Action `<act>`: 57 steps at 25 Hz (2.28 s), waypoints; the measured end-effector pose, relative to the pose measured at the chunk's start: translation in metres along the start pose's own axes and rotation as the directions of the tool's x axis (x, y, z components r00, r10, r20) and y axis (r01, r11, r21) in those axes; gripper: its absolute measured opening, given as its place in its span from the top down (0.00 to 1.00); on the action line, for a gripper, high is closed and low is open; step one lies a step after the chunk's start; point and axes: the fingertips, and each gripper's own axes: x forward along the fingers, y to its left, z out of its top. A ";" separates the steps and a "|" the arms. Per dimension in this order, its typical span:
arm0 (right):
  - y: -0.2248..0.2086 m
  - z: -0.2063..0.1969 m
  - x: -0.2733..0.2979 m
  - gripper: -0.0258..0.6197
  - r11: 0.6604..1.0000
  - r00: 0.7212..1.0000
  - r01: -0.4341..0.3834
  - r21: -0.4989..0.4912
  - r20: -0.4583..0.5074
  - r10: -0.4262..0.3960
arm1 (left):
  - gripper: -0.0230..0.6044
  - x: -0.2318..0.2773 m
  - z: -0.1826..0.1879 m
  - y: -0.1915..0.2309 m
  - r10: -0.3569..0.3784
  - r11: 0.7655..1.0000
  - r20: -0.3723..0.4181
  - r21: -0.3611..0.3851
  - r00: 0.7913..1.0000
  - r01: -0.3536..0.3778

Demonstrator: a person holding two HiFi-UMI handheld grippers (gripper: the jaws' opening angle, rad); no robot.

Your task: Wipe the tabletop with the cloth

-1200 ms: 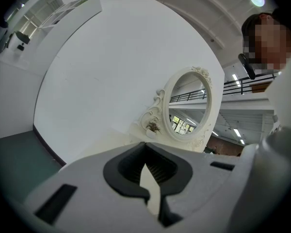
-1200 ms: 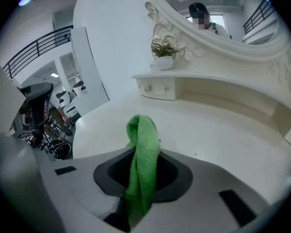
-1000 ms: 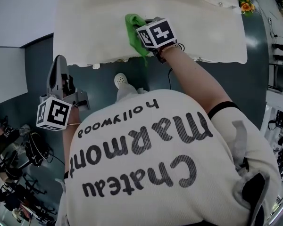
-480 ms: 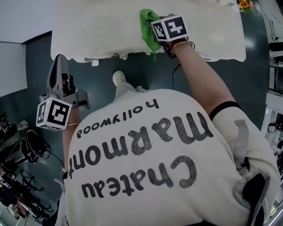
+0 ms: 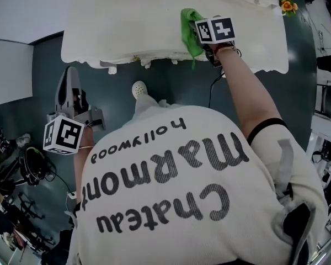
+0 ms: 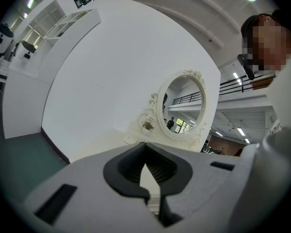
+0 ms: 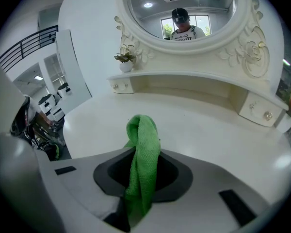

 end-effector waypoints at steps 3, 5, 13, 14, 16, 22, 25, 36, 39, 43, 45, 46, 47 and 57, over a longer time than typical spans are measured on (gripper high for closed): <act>-0.009 -0.004 -0.004 0.82 1.000 1.000 0.014 0.017 0.000 -0.014 | 0.95 -0.007 -0.003 0.000 0.014 1.000 0.009 -0.010 1.000 -0.014; -0.015 -0.007 -0.008 0.82 0.999 1.000 0.026 0.030 0.009 -0.026 | 0.95 -0.011 -0.003 -0.002 0.018 1.000 0.015 -0.012 1.000 -0.017; -0.038 -0.021 -0.023 0.82 0.994 0.997 0.069 0.081 0.023 -0.071 | 0.95 -0.019 0.000 -0.012 0.003 1.000 0.024 0.010 1.000 -0.003; -0.042 -0.023 -0.026 0.82 0.993 0.997 0.076 0.091 0.027 -0.079 | 0.95 -0.018 0.002 -0.013 -0.001 1.000 0.026 0.013 1.000 0.001; -0.050 -0.028 -0.032 0.82 0.990 0.995 0.093 0.110 0.033 -0.097 | 0.95 -0.017 0.004 -0.015 -0.009 1.000 0.028 0.018 1.000 0.008; -0.065 -0.039 -0.044 0.82 0.981 0.991 0.123 0.147 0.035 -0.130 | 0.95 -0.015 0.006 -0.020 -0.029 0.999 0.030 0.021 0.999 0.028; -0.067 -0.040 -0.045 0.82 0.976 0.990 0.129 0.173 0.040 -0.138 | 0.95 -0.015 0.005 -0.018 -0.031 0.999 0.029 0.016 0.999 0.030; -0.012 -0.002 -0.047 0.81 0.973 0.982 -0.015 0.231 0.189 -0.029 | 0.95 -0.024 0.004 0.000 -0.001 1.000 0.032 0.005 0.999 0.000; 0.042 0.023 -0.037 0.81 0.962 0.959 -0.159 0.222 0.266 0.097 | 0.95 -0.024 0.003 0.002 0.002 1.000 0.033 0.000 0.999 -0.002; 0.110 0.039 -0.020 0.81 0.962 0.938 -0.249 0.115 0.276 0.210 | 0.95 -0.028 0.005 0.008 0.025 1.000 0.046 -0.011 0.999 -0.025; 0.135 0.039 -0.009 0.81 0.977 0.947 -0.215 0.006 0.246 0.207 | 0.95 -0.032 0.005 0.012 0.036 0.999 0.048 -0.011 0.998 -0.036; 0.144 0.038 -0.003 0.81 0.982 0.955 -0.180 -0.062 0.228 0.190 | 0.95 -0.035 0.004 0.015 0.045 0.999 0.049 -0.013 0.998 -0.044; 0.153 0.037 0.003 0.81 0.980 0.962 -0.149 -0.132 0.212 0.175 | 0.95 -0.038 0.003 0.019 0.056 0.998 0.050 -0.016 0.997 -0.055; 0.192 0.010 0.046 0.81 0.849 0.995 -0.075 -0.522 0.018 0.099 | 0.95 -0.061 0.008 0.047 0.134 0.990 0.085 -0.066 0.987 -0.129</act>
